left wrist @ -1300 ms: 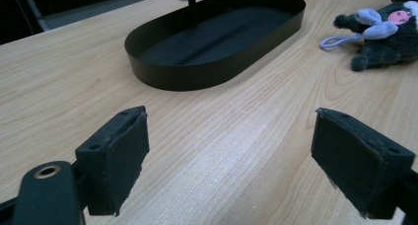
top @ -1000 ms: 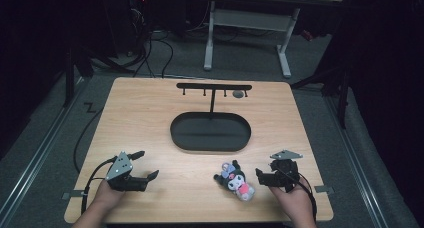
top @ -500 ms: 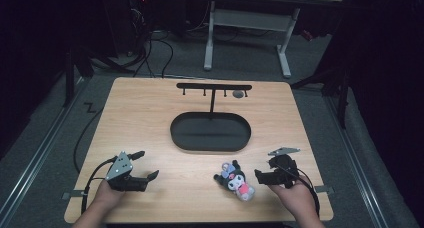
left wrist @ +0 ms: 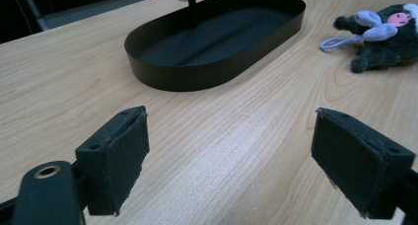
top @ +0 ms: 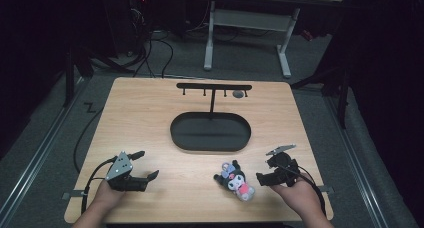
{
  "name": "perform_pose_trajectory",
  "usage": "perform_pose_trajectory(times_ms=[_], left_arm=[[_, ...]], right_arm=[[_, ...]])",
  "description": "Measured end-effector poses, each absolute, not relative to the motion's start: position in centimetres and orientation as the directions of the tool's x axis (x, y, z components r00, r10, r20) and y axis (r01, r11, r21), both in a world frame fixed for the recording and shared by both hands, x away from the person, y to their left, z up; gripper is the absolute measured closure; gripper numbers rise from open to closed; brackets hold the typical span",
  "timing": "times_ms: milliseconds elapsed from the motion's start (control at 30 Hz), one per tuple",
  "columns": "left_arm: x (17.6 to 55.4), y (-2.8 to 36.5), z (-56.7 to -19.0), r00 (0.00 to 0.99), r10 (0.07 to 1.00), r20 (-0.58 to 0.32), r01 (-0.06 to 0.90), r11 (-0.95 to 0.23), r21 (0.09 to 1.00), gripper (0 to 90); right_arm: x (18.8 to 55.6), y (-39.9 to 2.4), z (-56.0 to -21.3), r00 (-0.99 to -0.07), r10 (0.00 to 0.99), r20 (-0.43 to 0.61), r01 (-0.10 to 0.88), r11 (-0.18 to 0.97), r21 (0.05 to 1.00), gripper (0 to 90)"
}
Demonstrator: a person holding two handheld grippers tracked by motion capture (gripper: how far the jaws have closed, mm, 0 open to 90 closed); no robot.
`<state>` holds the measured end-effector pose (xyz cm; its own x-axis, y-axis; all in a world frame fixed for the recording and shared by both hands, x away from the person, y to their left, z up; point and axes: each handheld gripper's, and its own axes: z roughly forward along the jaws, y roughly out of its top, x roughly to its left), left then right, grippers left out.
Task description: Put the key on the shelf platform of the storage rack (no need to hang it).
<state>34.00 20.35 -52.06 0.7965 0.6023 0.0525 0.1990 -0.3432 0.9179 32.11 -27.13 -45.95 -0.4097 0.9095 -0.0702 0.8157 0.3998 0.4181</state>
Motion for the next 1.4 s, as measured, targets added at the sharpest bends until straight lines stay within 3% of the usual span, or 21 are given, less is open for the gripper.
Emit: perform_pose_trajectory(times_ms=[233,467,667,1400], left_arm=[[34.0,20.3,-52.1,0.798,0.601,0.053,0.197,-0.344,0.918,15.4],[34.0,20.3,-52.1,0.798,0.600,0.054,0.195,-0.343,0.919,15.4],[33.9,20.4,-52.0,0.799,0.598,0.058,0.194,-0.348,0.917,15.4],[33.9,20.4,-52.0,0.797,0.602,0.054,0.198,-0.344,0.918,15.4]], right_arm=[[31.7,-26.9,-45.6,-0.443,0.892,-0.086,0.826,0.443,0.349,14.2],[31.4,-26.4,-44.8,-0.456,0.888,-0.062,0.828,0.449,0.336,13.1],[30.9,-24.0,-44.1,-0.515,0.854,-0.069,0.806,0.511,0.299,3.4],[30.5,-19.3,-44.7,-0.602,0.797,-0.044,0.755,0.586,0.295,3.5]])
